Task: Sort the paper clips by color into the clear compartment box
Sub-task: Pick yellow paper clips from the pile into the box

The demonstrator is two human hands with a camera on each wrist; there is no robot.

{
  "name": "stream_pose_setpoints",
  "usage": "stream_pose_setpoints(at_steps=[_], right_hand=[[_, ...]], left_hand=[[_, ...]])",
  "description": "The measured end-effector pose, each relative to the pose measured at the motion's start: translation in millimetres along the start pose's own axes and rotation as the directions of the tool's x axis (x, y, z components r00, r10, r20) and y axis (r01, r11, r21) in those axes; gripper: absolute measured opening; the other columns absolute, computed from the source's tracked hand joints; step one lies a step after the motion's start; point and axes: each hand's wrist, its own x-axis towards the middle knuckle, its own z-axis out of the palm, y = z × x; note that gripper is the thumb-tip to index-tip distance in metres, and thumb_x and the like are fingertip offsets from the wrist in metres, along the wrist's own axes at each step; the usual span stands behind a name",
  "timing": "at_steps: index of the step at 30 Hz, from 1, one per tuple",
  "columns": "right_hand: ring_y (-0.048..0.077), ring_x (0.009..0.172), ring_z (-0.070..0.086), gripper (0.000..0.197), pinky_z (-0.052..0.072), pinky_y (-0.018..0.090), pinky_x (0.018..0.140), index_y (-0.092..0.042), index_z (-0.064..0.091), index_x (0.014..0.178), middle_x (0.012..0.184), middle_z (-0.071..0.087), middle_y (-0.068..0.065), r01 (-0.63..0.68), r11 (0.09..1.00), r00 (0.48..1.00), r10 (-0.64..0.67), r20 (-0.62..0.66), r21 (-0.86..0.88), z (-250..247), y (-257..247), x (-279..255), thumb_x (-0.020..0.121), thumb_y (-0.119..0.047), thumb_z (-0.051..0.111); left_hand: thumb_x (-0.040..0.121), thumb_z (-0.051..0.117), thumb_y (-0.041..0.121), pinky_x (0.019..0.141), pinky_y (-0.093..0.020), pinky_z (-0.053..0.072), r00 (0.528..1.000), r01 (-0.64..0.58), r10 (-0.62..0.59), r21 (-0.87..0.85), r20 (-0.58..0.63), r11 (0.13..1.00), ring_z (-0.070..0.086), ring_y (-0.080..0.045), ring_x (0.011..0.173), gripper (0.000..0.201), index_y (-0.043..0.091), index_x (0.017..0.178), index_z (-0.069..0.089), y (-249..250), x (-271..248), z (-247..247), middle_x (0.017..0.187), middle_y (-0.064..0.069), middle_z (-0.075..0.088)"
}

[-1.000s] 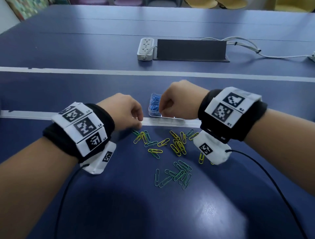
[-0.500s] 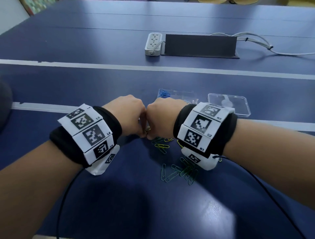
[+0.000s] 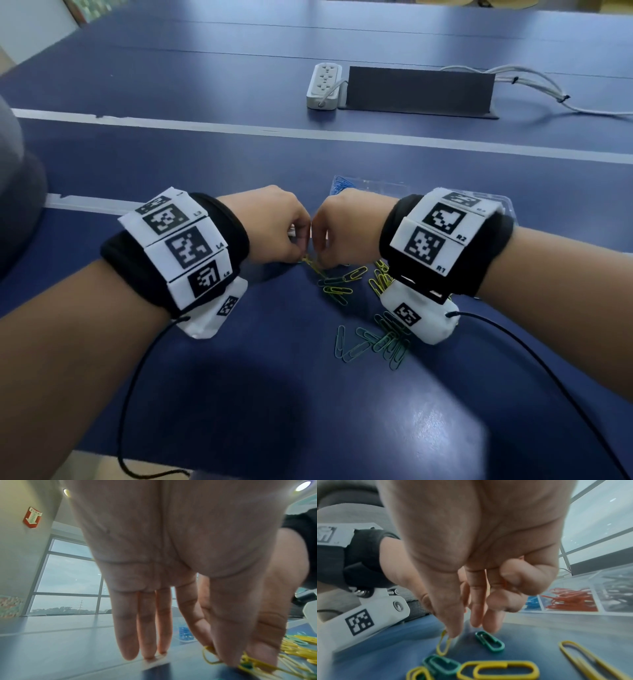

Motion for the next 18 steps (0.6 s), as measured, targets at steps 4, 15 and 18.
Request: stream_pose_setpoints(at_steps=[4, 15, 18], right_hand=[[0.026, 0.079, 0.062, 0.026, 0.054, 0.030, 0.074, -0.017, 0.073, 0.090, 0.076, 0.066, 0.004, 0.044, 0.998, 0.998, -0.042, -0.040, 0.045, 0.5, 1.1, -2.9, 0.076, -0.036, 0.065], [0.019, 0.063, 0.049, 0.029, 0.038, 0.024, 0.057, -0.023, 0.053, 0.053, 0.054, 0.050, -0.004, 0.000, 0.979, 0.994, 0.022, -0.105, 0.204, -1.0, 16.2, -11.1, 0.077, -0.035, 0.065], [0.017, 0.059, 0.048, 0.015, 0.040, 0.025, 0.058, -0.023, 0.068, 0.068, 0.057, 0.053, -0.002, 0.027, 0.963, 0.987, 0.018, -0.162, 0.267, -3.3, 24.2, -18.1, 0.078, -0.033, 0.065]], left_hand=[[0.074, 0.063, 0.026, 0.087, -0.035, 0.051, 1.000, -0.002, 0.002, -0.058, -0.011, 0.998, 0.060, -0.016, 0.092, 0.007, 0.029, 0.068, 0.064, -1.5, 0.3, -3.2, 0.094, 0.003, 0.068], [0.077, 0.068, 0.020, 0.065, -0.024, 0.046, 0.996, -0.026, -0.002, -0.298, -0.092, 0.954, 0.055, -0.012, 0.061, 0.005, 0.023, 0.074, 0.066, 6.0, -4.9, -7.5, 0.067, 0.003, 0.067], [0.078, 0.070, 0.018, 0.067, -0.034, 0.051, 0.994, -0.063, 0.017, -0.446, -0.106, 0.893, 0.057, -0.016, 0.060, 0.006, 0.020, 0.076, 0.066, 7.0, -2.6, -4.0, 0.066, -0.003, 0.068]])
